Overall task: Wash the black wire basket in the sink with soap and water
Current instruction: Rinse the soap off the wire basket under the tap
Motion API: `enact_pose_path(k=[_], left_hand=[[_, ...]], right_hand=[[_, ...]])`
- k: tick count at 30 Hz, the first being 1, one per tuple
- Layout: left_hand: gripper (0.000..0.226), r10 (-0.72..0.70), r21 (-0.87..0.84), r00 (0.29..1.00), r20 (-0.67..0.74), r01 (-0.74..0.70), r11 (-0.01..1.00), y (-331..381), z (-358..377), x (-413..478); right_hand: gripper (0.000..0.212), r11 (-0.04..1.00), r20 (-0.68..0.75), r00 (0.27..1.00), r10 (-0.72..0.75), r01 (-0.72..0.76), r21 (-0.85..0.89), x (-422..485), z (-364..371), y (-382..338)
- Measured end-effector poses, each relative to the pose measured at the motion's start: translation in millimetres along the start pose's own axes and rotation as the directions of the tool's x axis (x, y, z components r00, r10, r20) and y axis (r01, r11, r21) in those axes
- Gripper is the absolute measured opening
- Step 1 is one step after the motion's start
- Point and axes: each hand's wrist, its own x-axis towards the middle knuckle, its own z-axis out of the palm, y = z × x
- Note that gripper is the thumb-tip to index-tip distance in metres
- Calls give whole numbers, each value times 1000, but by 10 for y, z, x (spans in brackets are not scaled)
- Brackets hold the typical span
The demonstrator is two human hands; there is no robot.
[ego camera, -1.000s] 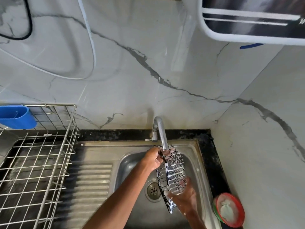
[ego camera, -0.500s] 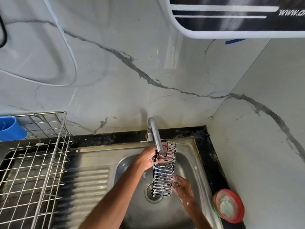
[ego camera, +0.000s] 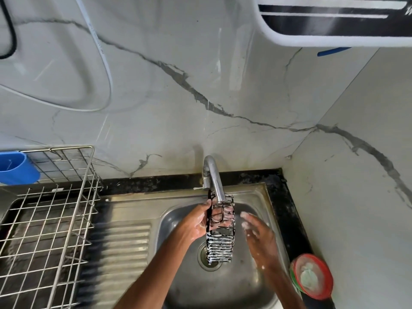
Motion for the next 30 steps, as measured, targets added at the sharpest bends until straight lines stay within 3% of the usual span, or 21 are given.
enact_pose_path(k=[3,6,9,13,16,20,23,26,28,30], left_hand=[[42,3,-12,998,-63,-4,1000,-37,-56,-77],[45,50,-9,995,-89,-51,999,-81,-80,-147],[55,82,-55,993,-82,-87,995,-105,-66,-244],[50,91,-109,992,-89,-101,989,-96,-44,-309],[48,120,-60,984,-130,-129,990,-67,-57,-357],[50,97,20,992,-81,-96,995,-66,-56,-464],[38,113,-22,989,-100,-116,993,-96,-113,-467],[31,137,-69,977,-162,-149,986,-78,-133,-448],[36,153,104,966,-209,-134,986,-76,-86,-405],[39,206,320,951,-229,-126,939,-110,-13,-368]], right_hand=[[45,962,235,944,-233,259,-87,18,75,-303],[64,910,514,837,-190,347,-229,-47,208,-363],[63,844,636,762,-118,415,-340,6,324,-227],[63,766,655,754,-46,447,-461,260,574,-196],[73,808,635,772,5,372,-457,518,712,-299],[91,827,601,796,76,286,-484,708,815,-354],[103,818,584,812,20,322,-476,567,874,-278],[85,798,587,809,-22,368,-477,254,828,-222],[62,813,588,808,-7,347,-467,190,752,-119],[62,854,573,819,8,292,-430,249,718,-63]])
